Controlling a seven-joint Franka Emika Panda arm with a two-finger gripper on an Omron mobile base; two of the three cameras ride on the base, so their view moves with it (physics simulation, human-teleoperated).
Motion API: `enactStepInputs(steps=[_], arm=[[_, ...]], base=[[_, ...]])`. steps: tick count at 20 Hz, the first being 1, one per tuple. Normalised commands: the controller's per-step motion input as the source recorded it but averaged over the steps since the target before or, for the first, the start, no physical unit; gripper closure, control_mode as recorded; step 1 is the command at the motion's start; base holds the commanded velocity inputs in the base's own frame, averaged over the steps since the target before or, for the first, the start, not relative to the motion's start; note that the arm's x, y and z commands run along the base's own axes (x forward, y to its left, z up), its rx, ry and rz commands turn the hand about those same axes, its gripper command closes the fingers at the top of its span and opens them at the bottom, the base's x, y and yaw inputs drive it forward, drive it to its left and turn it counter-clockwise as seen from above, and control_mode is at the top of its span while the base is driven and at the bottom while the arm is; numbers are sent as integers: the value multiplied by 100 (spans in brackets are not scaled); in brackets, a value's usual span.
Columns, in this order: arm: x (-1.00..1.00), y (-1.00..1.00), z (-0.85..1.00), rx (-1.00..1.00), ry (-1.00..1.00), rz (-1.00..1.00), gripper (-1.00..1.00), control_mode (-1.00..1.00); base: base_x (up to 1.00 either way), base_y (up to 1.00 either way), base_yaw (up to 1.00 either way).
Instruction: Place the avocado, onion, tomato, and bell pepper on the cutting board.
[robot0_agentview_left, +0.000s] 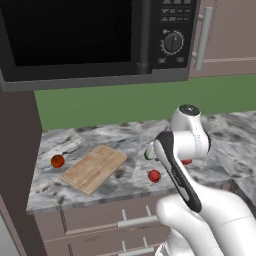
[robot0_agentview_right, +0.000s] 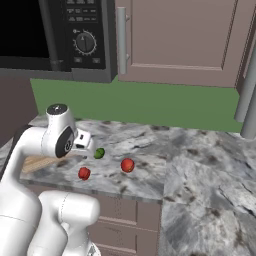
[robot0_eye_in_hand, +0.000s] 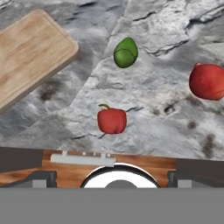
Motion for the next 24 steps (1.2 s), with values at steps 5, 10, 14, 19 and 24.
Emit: enactStepInputs(steps=[5,10,14,19,24], arm=[[10,0,-11,0,0,0,-100,-100],[18,0,-10,0,1,0,-100,-100],[22,0,-10,0,4,0,-100,-100],[12,0,-13,0,4,0,-100,-100],[0,1,-25,0,5,0,-100,-100]], base=[[0,0,0],[0,0,0],[0,0,0],[0,0,0],[0,0,0]])
